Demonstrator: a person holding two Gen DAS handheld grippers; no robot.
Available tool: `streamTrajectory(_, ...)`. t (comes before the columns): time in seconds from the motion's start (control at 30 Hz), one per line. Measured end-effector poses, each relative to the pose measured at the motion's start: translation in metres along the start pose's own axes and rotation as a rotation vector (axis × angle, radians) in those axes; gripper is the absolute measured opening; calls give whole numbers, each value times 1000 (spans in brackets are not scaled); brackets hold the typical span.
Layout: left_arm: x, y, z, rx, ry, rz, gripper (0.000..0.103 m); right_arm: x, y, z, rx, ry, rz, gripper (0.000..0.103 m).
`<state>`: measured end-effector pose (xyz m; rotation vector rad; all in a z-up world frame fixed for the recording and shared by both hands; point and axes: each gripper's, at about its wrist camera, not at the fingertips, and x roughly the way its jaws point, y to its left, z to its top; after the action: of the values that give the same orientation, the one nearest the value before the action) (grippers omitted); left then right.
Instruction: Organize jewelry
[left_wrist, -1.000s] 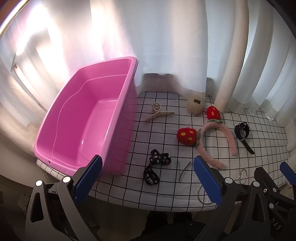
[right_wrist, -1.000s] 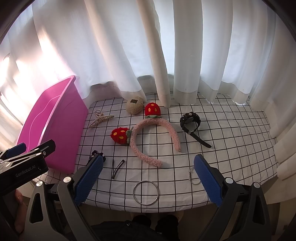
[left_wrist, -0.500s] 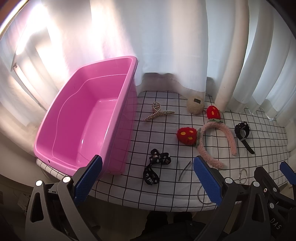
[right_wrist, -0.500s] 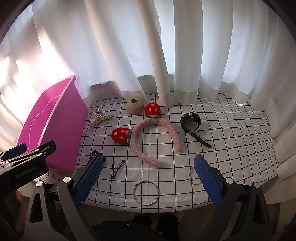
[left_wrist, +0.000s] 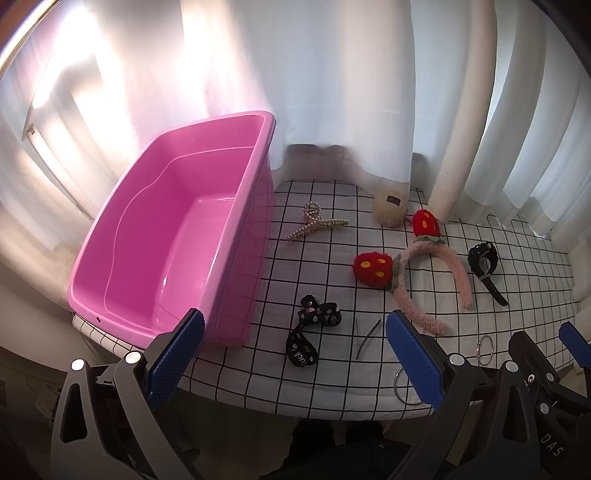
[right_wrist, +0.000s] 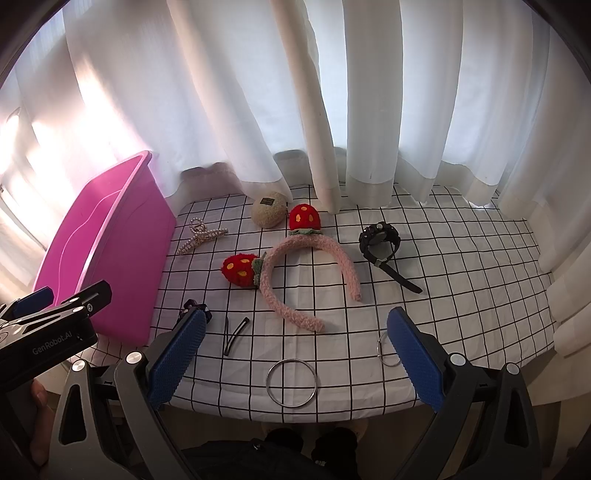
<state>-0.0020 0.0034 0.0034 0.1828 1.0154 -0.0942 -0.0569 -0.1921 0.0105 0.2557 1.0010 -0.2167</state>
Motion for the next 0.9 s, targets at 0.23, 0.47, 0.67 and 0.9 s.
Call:
streamTrajectory(0.23,0,0,0,0,1,-1,97,0,0,0,0,-1,0,94)
streamTrajectory(0.47,0,0,0,0,1,-1,97,-1,0,-1,1,-1,1,94)
streamTrajectory(0.67,0,1,-1,0,1,-1,97,-1,0,-1,1,0,3,94)
streamTrajectory(0.9,0,1,-3,-1,0,0,97,-2,0,-2,3,-1,4,94)
